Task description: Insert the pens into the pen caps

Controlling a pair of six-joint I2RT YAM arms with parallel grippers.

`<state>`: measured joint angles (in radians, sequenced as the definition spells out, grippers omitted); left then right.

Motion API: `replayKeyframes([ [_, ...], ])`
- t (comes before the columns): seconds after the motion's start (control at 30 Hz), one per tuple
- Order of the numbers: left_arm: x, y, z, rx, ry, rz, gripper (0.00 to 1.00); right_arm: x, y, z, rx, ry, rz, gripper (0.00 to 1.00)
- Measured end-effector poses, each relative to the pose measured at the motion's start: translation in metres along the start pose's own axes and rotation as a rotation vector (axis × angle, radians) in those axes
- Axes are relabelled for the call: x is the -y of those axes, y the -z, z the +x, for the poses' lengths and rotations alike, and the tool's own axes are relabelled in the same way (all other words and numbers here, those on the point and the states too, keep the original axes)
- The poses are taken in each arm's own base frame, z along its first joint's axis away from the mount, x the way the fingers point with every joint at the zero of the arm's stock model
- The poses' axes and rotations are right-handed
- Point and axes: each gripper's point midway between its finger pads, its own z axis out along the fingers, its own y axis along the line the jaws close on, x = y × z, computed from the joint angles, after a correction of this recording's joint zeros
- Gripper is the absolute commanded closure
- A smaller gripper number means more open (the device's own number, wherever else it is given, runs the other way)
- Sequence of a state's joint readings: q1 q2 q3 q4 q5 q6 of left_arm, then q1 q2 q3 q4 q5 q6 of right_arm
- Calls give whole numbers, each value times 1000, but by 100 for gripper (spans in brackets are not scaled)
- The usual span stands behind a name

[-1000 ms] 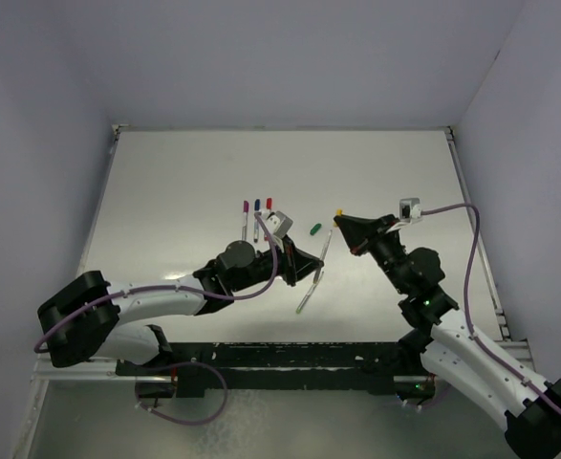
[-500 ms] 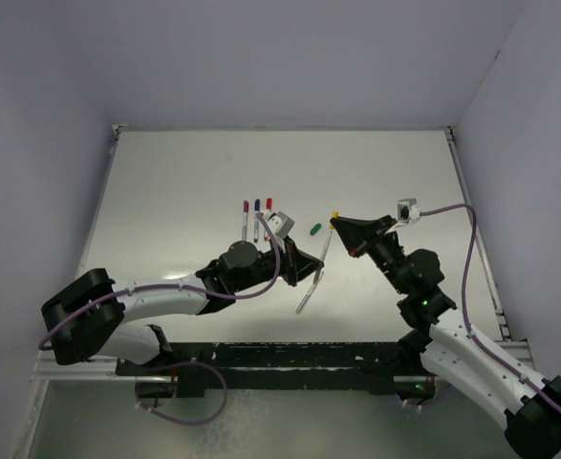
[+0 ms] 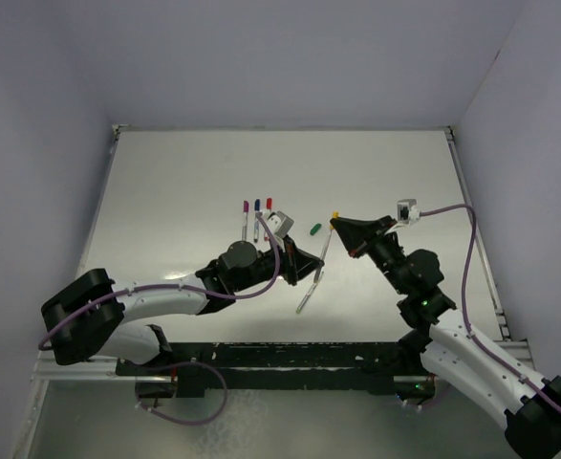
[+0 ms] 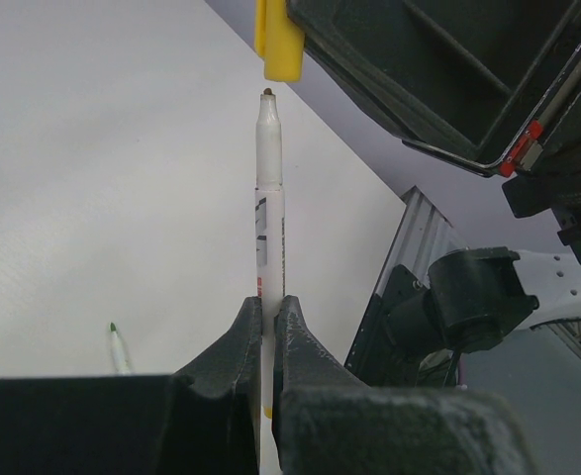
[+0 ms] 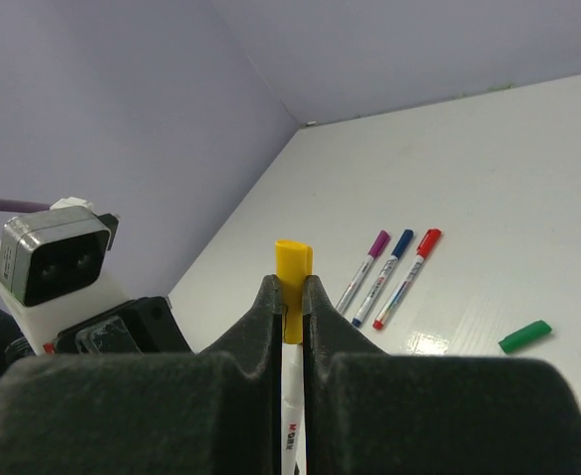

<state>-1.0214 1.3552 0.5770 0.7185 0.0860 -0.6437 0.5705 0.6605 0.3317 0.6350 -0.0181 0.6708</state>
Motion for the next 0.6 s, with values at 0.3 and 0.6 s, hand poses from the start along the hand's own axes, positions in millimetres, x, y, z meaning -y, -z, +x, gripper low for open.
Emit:
replayKeyframes([
  [0.3,1,0,-3,11,-1,2,100,0,0,1,-1,0,1,100],
  [0.6,1,0,-5,18,-1,-1,100,1,0,1,-3,0,1,100],
])
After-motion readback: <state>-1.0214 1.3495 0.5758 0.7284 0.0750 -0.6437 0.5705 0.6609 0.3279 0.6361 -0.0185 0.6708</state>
